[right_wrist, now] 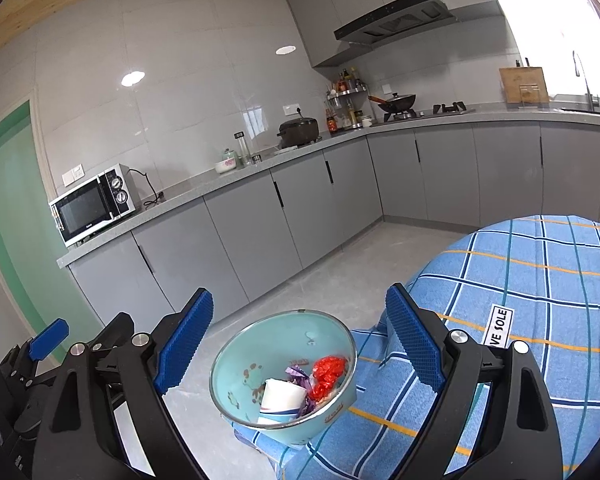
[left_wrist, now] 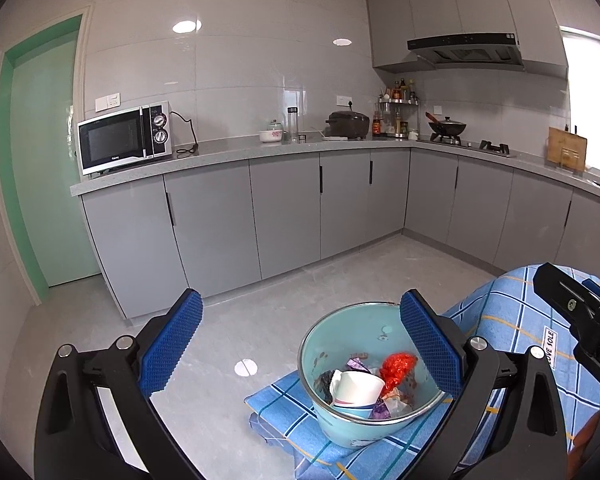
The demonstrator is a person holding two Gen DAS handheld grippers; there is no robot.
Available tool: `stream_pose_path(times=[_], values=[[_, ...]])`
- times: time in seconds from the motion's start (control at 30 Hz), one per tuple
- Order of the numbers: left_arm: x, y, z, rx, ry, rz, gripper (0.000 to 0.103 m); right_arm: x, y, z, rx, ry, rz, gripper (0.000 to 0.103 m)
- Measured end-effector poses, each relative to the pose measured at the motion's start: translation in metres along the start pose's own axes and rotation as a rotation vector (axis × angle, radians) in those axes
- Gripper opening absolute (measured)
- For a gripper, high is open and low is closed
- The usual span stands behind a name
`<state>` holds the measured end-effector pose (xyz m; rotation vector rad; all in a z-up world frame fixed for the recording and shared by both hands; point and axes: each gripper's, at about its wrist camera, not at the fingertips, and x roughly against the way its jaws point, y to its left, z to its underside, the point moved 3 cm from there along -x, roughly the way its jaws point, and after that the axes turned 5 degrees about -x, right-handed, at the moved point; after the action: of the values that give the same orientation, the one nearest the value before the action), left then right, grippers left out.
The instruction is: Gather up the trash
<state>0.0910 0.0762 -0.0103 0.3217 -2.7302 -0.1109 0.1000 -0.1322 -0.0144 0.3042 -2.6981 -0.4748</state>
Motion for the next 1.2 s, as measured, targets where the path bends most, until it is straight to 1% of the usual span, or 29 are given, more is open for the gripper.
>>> stream_pose_path(times=[0.3,0.57,0.7,0.83,0.93,1.2], values=[[0.0025,0.0024,-0.0034,0.007,-0.019,-0.017,0.097,0.0024,-0.0026,0.0003,-0.005,-0.005,-0.001,0.087],[0.0016,0.0018,-0.0051,-0.008,-0.012,-0.049,0.097,0.0029,-0.003,-0.0004,-0.007,-0.003,0.009,0.087],[0.0028,-0.0002,-0.0061,-0.024,-0.02,-0.04,0.097,0.0033,-0.0028,-0.0008,-0.011,-0.002,0.014,0.087],[0.0016,-0.0004,-0.0065,-0.009,-0.006,-0.008,0.097,0.0036,-0.0029,-0.0002,-0.012,0.001,0.016,0.087],[0.0024,-0.0004,-0.0068,-0.012,-0.01,-0.019,0.097,0.0038,-0.0028,0.0003,-0.013,0.002,0.016,0.087],[0.0053,-0.0001,-0.0079,-0.01,-0.019,-0.017,0.097,0.0038,-0.0033,-0.0012,-0.017,-0.001,0.013,0.087]])
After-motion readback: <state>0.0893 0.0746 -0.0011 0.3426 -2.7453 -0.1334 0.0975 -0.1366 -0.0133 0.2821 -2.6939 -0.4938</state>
